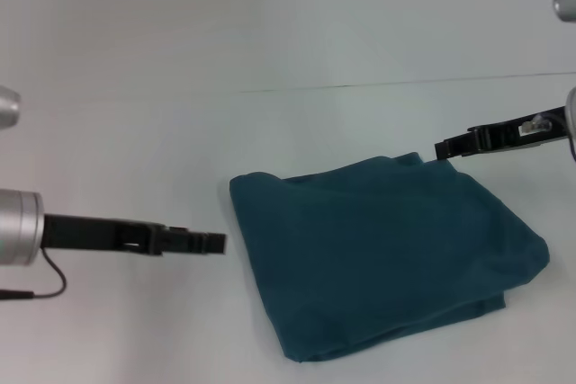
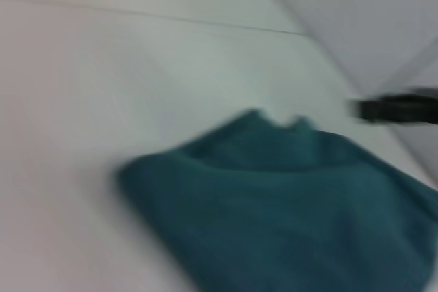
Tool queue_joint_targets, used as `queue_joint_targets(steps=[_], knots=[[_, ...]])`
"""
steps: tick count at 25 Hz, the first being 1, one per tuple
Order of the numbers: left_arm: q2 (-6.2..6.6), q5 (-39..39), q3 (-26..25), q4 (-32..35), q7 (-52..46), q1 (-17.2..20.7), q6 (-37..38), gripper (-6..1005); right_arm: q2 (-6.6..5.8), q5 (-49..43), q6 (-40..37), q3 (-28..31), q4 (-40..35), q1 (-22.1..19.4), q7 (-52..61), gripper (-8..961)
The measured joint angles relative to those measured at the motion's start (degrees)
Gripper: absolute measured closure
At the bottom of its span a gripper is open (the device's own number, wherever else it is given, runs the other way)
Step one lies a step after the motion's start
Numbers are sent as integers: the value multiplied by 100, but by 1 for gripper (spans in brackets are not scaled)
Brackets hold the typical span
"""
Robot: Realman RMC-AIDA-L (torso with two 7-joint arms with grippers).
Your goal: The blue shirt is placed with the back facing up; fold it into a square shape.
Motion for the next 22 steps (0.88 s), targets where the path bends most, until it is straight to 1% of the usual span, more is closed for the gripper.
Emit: queue_joint_targets(steps=[3, 5, 6, 10, 13, 14, 16, 18, 19, 21, 22], knots=[[63, 411, 0, 56, -785, -127, -369, 120, 9, 330, -347, -2, -407, -171, -202, 431], [96, 673, 0, 28, -1256, -242, -594, 122, -19, 524, -535, -4, -556, -241, -292, 488], [118, 783, 4, -33, -1524, -330, -721, 123, -74, 642, -744, -7, -616, -270, -352, 516], [197, 863, 97, -274, -1768, -614, -816, 126, -223, 763, -1368, -6, -724, -242, -441, 643], [205, 958, 324, -418, -1758, -770, -875, 126, -289, 858, -1805, 49, -943, -222, -533, 750], [202, 983, 363, -433, -1756, -788, -896, 123, -329, 873, -1918, 92, -1010, -216, -538, 785], [173, 1091, 492, -528, -1747, -861, -1042, 118, -444, 882, -2069, 154, -1083, -197, -490, 734], [161, 1112, 511, -608, -1749, -911, -1098, 116, -596, 844, -2221, 230, -1107, -153, -349, 683], [159, 1114, 506, -645, -1770, -936, -1100, 116, -652, 801, -2276, 282, -1132, -120, -292, 657], [158, 1116, 462, -780, -1900, -1026, -1108, 116, -698, 672, -2430, 378, -1232, -59, -224, 561], [158, 1116, 459, -795, -1916, -1035, -1109, 117, -695, 597, -2519, 409, -1311, -28, -214, 513]])
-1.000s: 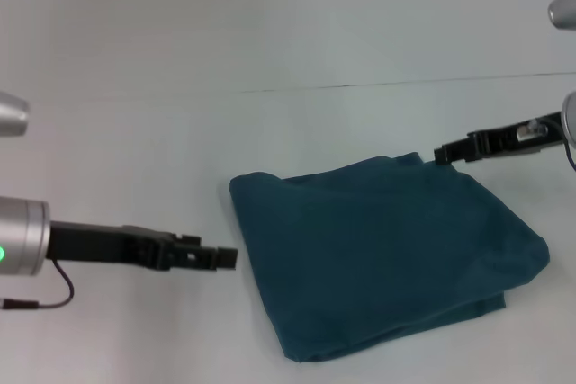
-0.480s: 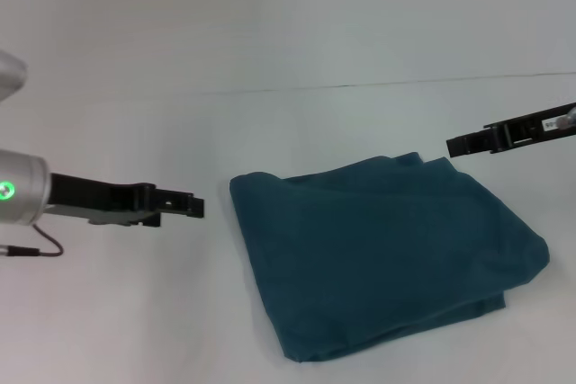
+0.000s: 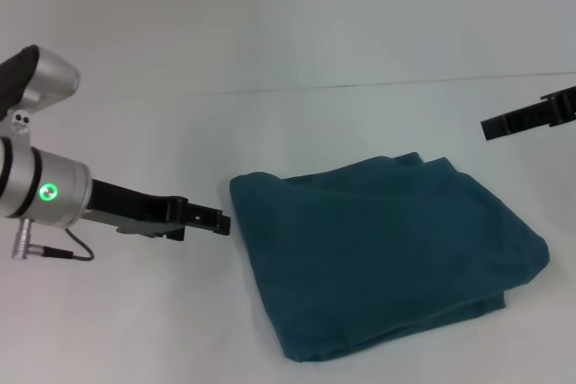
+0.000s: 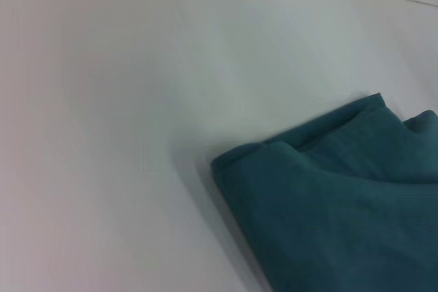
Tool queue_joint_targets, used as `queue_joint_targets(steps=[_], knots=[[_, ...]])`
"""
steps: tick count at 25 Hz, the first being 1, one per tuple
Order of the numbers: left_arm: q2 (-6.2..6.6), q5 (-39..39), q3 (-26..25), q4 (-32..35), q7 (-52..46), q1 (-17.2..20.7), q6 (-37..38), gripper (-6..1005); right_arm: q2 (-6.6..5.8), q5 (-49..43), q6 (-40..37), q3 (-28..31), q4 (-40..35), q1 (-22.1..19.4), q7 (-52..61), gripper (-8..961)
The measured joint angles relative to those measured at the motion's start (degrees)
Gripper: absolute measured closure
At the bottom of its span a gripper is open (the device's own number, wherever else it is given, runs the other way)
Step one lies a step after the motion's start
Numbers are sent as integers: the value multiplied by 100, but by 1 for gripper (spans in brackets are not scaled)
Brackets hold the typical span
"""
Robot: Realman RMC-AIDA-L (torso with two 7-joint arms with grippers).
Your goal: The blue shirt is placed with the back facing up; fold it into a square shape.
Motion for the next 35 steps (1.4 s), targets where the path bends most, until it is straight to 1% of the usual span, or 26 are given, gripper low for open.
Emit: queue_joint_targets(steps=[3, 4, 5, 8, 11, 13, 19, 25, 30, 35], knots=[[-21, -24, -10, -161, -149, -103, -26, 117, 25, -180, -285, -9, -157, 72, 12, 380], [-64, -28, -10, -270, -219, -167, -88, 117, 33, -223, -385, -36, -175, 100, 7, 342], [-64, -28, -10, -270, -219, -167, -88, 117, 39, -260, -493, -72, -174, 132, -5, 305], [-129, -13, 12, -489, -298, -305, -263, 117, 61, -338, -690, -265, -151, 178, -61, 192], [-152, -3, 16, -706, -308, -446, -408, 118, 93, -363, -742, -509, -154, 181, -56, 191], [-176, -3, 10, -782, -324, -491, -472, 118, 109, -366, -745, -560, -156, 183, -45, 190], [-258, 34, 59, -887, -450, -552, -778, 119, 138, -370, -725, -570, -139, 190, -53, 190], [-284, 41, 104, -1173, -457, -632, -1163, 119, 146, -343, -719, -570, -139, 158, -78, 192], [-377, 45, 195, -1388, -412, -760, -1264, 120, 166, -333, -723, -567, -139, 135, -80, 190], [-442, 48, 307, -1503, -398, -819, -1395, 130, 197, -327, -757, -568, -139, 129, -81, 191]])
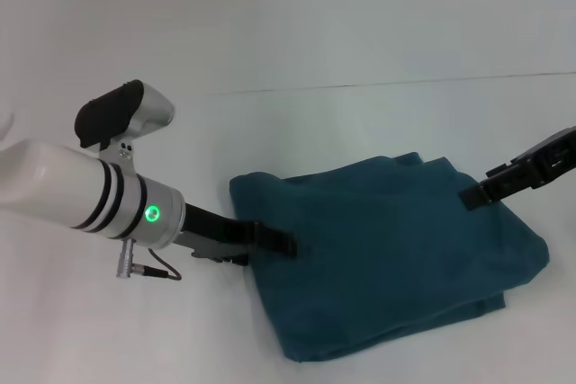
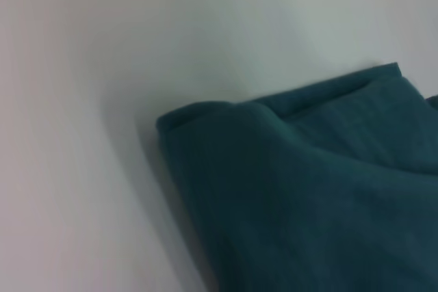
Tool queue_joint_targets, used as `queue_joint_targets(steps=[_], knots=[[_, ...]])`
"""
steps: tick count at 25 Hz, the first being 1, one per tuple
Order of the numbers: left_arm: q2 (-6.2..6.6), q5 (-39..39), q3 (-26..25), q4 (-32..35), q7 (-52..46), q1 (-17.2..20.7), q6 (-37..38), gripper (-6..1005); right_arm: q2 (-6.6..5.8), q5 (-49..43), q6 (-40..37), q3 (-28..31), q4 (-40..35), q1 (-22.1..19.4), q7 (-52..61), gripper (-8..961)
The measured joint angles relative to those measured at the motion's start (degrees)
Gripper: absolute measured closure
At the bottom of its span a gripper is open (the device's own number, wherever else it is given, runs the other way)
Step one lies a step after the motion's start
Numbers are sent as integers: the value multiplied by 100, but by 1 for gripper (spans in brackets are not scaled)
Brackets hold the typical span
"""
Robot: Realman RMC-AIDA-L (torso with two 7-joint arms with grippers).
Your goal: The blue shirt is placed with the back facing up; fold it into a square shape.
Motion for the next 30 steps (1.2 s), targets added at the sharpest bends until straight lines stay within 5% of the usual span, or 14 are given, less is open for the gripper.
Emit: queue_joint_targets(steps=[20, 26, 28, 30], knots=[[-105, -206, 4, 30, 600, -96, 190, 183, 6, 0, 145, 48, 9, -15, 0, 195], [-166, -194, 38, 35, 676, -118, 171, 439, 6, 0, 228, 51, 9, -34, 0, 197], [-172, -192, 38, 46, 682, -114, 147, 680, 6, 0, 238, 51, 9, -35, 0, 197], [-177, -191, 37, 86, 692, -83, 107, 736, 6, 1, 248, 50, 9, -37, 0, 198]])
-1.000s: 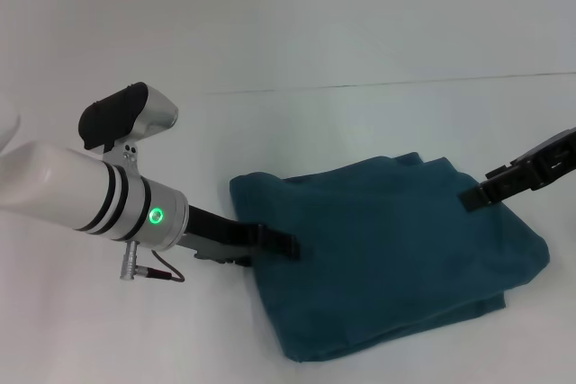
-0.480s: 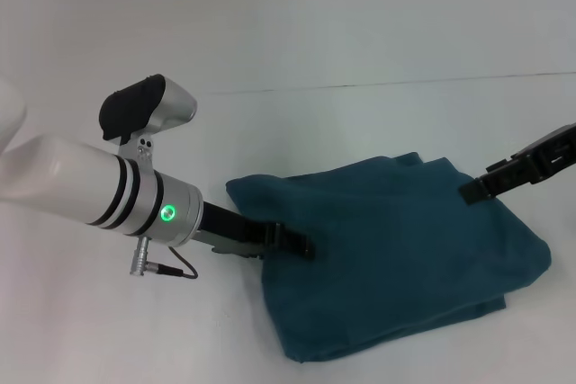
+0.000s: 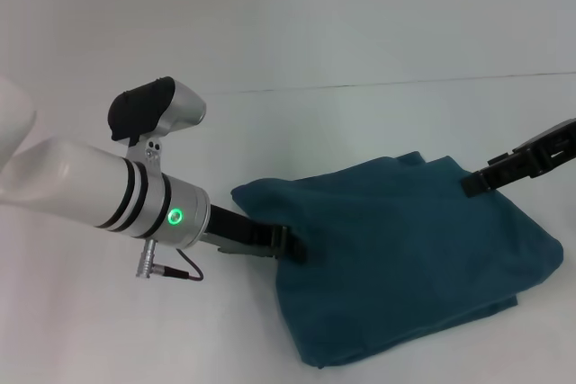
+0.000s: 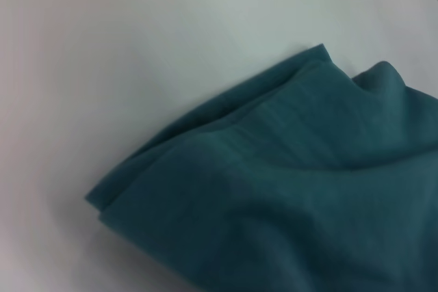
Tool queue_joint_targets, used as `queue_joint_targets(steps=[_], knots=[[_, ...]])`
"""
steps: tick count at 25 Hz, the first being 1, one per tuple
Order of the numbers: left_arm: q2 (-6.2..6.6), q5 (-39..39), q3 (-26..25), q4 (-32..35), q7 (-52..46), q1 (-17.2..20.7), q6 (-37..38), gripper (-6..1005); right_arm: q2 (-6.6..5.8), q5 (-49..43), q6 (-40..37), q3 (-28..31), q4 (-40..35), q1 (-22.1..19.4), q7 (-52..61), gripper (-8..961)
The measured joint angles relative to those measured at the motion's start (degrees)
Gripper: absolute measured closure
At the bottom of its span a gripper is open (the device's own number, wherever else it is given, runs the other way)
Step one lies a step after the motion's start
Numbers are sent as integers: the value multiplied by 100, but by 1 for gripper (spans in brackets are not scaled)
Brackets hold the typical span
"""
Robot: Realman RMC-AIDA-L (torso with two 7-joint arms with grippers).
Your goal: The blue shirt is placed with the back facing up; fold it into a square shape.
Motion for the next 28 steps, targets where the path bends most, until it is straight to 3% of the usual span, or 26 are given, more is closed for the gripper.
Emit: queue_joint_targets(steps=[4, 9, 14, 20, 28], knots=[[-11, 22, -1, 3, 50, 30, -17, 849, 0, 7, 35, 0, 0, -1, 17, 201], [32, 31, -3, 4, 121, 77, -31, 894, 1, 23, 60, 14, 0, -2, 31, 203], [246, 145, 113, 12, 238, 55, 79, 939, 31, 34, 136, 18, 0, 4, 47, 202], [703, 255, 29, 240, 223, 60, 268, 937, 61, 48, 144, 18, 0, 24, 58, 201], [803, 868, 5, 395, 70, -94, 189, 919, 100, 77, 200, 16, 0, 84, 68, 200]])
